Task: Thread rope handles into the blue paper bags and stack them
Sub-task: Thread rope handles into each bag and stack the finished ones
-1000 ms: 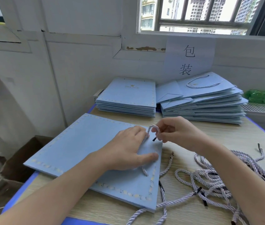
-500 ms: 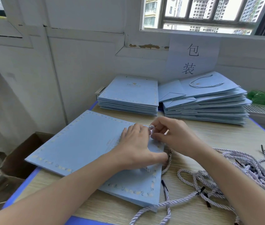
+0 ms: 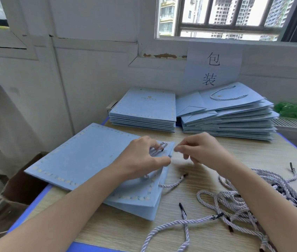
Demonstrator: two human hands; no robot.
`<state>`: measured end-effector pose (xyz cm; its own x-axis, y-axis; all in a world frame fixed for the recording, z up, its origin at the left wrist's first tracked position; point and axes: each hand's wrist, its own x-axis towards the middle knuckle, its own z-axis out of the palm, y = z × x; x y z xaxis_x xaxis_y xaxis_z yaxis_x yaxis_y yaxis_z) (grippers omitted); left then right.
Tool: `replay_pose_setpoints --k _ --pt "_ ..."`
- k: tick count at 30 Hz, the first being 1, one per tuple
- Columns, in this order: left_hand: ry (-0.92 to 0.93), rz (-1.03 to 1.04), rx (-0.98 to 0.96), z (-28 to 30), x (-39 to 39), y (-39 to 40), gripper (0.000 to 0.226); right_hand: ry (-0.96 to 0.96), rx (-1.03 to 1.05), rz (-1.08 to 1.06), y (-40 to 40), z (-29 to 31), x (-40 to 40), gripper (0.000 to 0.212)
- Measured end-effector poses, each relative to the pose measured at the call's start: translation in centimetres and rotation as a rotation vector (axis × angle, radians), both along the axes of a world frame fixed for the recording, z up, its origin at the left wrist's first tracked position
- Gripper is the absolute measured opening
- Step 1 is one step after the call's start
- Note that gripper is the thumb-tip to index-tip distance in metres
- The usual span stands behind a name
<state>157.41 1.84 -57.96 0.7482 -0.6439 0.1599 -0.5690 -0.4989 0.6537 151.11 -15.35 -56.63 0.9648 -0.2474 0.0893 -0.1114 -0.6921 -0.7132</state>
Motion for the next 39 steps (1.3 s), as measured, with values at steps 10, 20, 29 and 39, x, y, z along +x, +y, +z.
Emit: replay_pose_setpoints --k 10,20,29,39 --pt "0.061 -0.017 -0.094 0.3 0.4 0.3 0.054 -0.016 0.204 0.028 2.6 -1.1 -0.2 0.012" --pt "0.111 -0.070 -0.162 0.6 0.4 0.6 0.038 -0.113 0.093 -0.096 3.1 -2.2 0.8 0.019" --pt "-0.012 -0.091 0.037 0.0 1.0 0.3 0.060 0.134 -0.088 -0.025 -0.1 0.1 0.1 0.019" --pt "0.002 -0.415 0.226 0.9 0.8 2.4 0.070 0.050 -0.389 -0.200 -3.1 0.7 -0.6 0.005"
